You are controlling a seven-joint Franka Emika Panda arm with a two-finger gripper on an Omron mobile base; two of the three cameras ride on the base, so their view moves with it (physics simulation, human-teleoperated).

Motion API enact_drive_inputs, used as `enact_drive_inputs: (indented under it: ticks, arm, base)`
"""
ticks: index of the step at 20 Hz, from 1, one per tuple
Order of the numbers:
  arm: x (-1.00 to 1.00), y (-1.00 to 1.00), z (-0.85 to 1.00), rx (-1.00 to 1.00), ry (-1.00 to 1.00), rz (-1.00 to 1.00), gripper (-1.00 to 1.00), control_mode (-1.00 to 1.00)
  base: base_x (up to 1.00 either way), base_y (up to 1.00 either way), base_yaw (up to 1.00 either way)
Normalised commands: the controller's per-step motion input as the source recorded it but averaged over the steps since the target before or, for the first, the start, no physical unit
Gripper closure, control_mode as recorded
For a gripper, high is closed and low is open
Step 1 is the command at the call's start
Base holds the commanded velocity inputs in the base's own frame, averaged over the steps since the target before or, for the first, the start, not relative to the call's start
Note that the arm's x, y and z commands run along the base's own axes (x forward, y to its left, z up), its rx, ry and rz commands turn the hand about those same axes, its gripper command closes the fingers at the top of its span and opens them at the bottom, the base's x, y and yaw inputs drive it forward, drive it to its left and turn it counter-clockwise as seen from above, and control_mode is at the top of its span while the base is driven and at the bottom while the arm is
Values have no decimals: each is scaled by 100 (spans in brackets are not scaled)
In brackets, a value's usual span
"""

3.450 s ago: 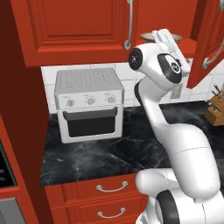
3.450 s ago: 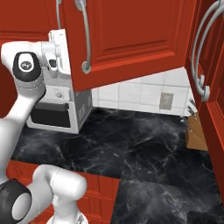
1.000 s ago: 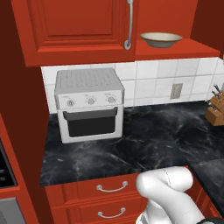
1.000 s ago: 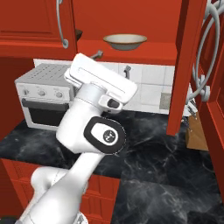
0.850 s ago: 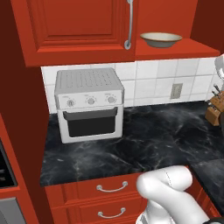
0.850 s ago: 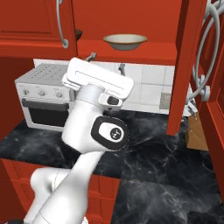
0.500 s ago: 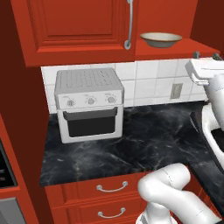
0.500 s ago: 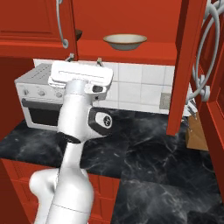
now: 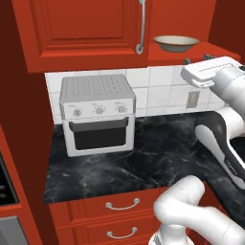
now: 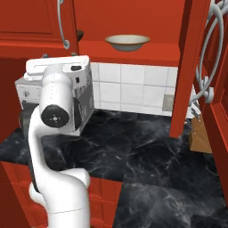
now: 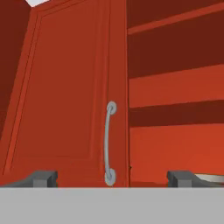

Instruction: Move the bowls from the cabinet to the plates on the dining table.

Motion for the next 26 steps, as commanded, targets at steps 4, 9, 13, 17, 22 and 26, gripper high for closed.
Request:
enact_drive_inputs:
  ticks: [4,9,13,17,22,26]
  arm:
    - [13,74,9,-16,3,0,-100,-100]
    - [10,57,-5,-6,0,-13,-100,-100]
    - [38,46,0,-12,10,-21,-100,-100]
    - [44,41,0,-8,6,-21,-100,-100]
    - [15,20,-7,1,0,-32,-100,-100]
    - [7,18,-20,5,-5,-30,-100,-100]
  base:
    - [0,0,0]
    - [0,0,0]
    - [0,0,0]
    - [0,0,0]
    - [0,0,0]
    - [0,0,0]
